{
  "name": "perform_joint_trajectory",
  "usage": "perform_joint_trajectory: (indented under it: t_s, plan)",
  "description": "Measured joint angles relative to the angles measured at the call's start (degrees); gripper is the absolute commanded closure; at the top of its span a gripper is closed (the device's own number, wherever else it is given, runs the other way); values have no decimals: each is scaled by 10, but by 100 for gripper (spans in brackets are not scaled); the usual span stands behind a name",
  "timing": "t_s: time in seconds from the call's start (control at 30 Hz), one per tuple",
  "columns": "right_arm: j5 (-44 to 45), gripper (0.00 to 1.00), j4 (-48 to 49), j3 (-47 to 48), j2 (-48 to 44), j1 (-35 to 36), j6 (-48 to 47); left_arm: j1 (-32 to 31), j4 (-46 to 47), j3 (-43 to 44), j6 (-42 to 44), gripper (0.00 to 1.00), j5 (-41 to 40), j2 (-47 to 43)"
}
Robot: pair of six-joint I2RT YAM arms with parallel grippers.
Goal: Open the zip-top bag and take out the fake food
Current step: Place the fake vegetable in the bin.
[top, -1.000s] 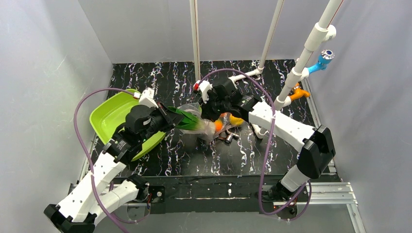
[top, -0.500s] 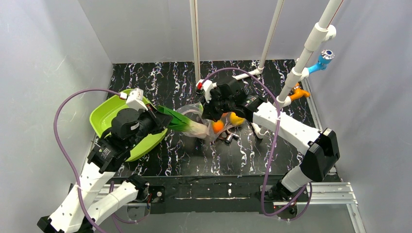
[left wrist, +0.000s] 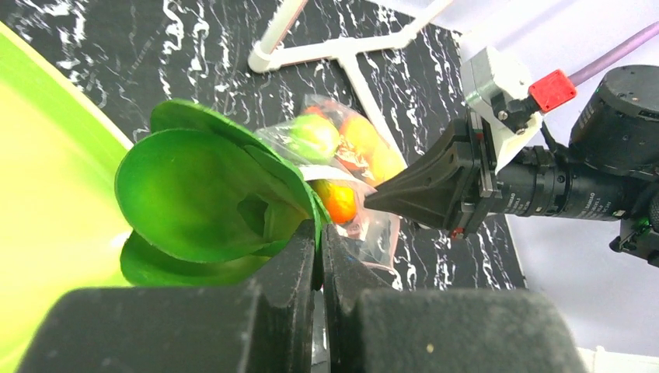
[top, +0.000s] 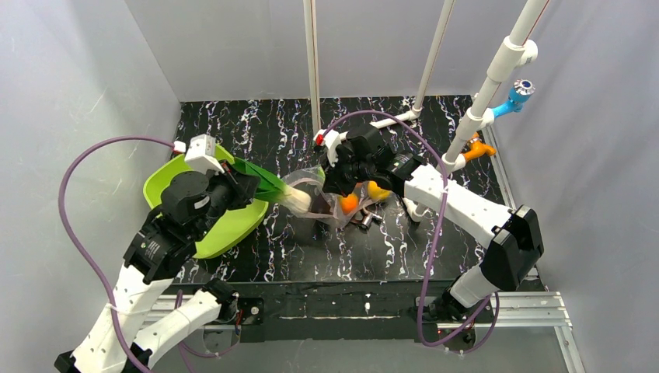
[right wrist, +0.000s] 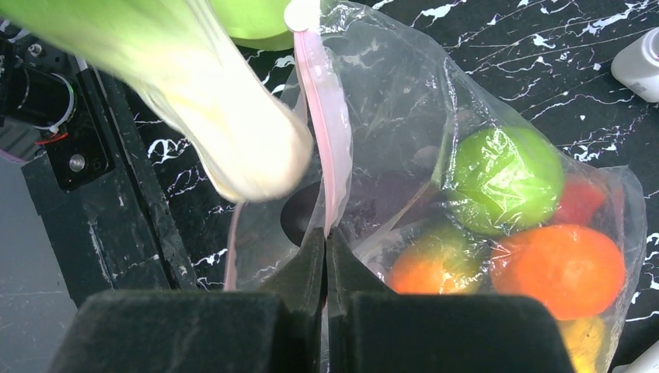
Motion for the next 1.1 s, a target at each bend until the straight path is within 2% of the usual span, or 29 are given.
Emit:
perform_joint_trajectory:
  t_s: [0.5,0.87,1.1]
  plan:
    - [-8,99,1,0,0,0,0,0,-62,63,116,100,-107,-6]
    - [-13,99,1,-1,-3,0,-2,0,-52,54,200,100,-182,19]
    - [-16,99,2,-7,-4,0,-2,14,-37,37,228,100,-198,37]
